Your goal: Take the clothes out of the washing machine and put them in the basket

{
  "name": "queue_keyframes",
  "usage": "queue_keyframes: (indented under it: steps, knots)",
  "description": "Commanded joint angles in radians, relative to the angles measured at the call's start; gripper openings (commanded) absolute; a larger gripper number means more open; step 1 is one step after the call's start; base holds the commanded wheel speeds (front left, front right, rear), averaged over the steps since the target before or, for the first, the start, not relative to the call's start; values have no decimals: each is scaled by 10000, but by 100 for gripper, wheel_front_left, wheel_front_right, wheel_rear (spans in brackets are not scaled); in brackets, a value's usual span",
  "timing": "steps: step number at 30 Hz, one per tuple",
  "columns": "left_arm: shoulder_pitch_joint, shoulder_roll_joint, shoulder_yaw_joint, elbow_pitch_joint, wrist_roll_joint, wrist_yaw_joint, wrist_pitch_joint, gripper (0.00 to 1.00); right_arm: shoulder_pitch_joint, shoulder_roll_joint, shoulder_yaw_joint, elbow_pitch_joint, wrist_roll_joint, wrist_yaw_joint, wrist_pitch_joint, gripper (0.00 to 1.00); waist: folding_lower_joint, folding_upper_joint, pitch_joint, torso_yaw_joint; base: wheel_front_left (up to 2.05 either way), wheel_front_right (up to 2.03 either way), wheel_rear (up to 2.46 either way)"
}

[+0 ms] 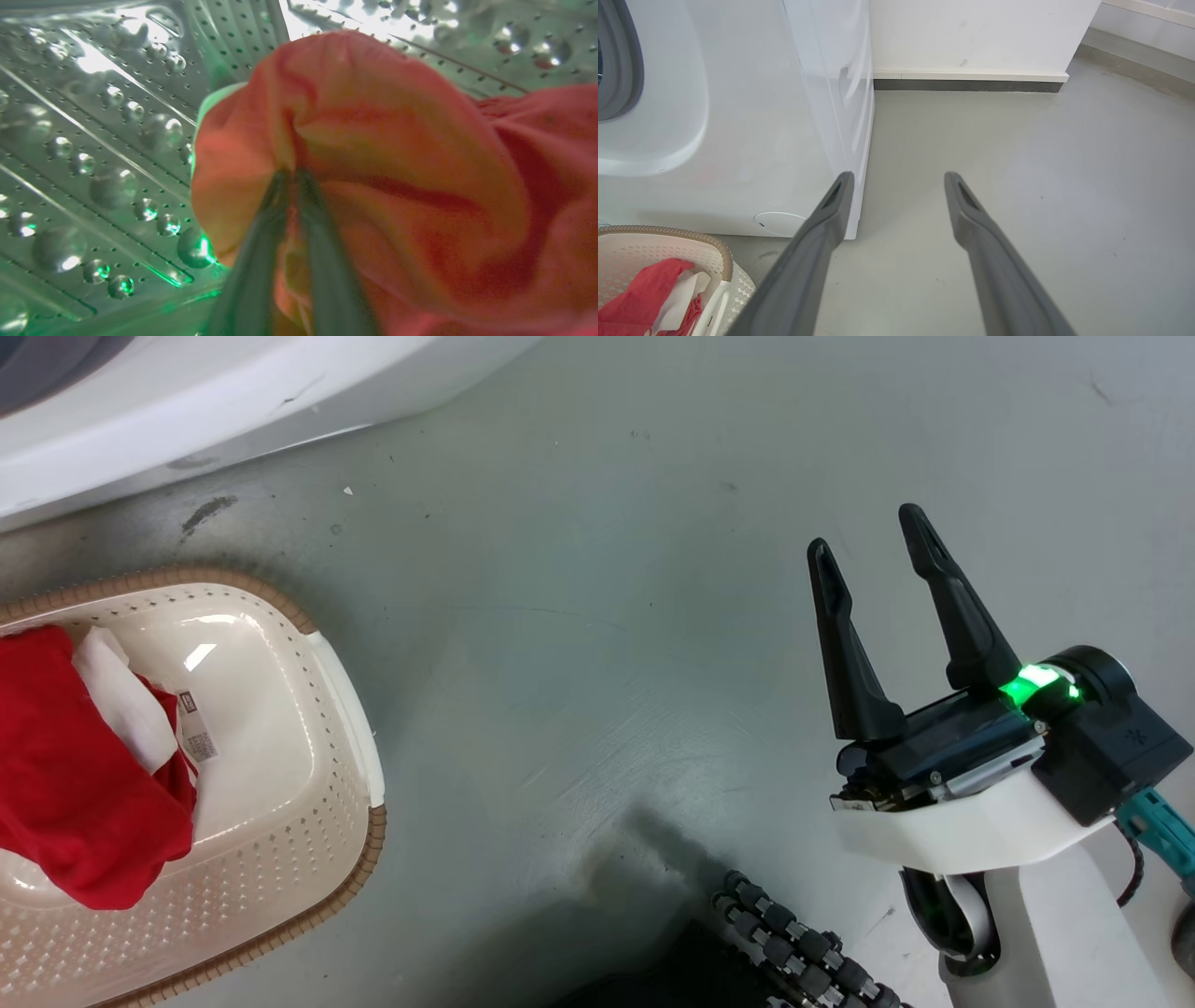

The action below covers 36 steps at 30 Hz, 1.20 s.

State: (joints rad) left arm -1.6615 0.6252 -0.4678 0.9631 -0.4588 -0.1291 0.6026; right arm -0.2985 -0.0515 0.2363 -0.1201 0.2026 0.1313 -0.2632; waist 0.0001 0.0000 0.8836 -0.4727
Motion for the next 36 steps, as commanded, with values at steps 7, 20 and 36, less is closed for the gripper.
queue_keyframes:
  steps: [7,20,36]
  knots:
    - [-128,47,-6,185,-130,-14,-1825,0,-254,22,-173,127,-117,-10,-24,100,-1,0,-314,218,0,0,0]
    - [1762,-678,-353,533,-892,-15,-5024,0,-111,18,-885,492,-1025,-10,-24,100,-1,0,-1840,1472,0,0,0]
    - [4938,-1662,-1056,-17,-1557,-15,-8540,0,613,18,-1347,1059,-1990,-10,-24,100,-1,0,-4178,3091,0,0,0]
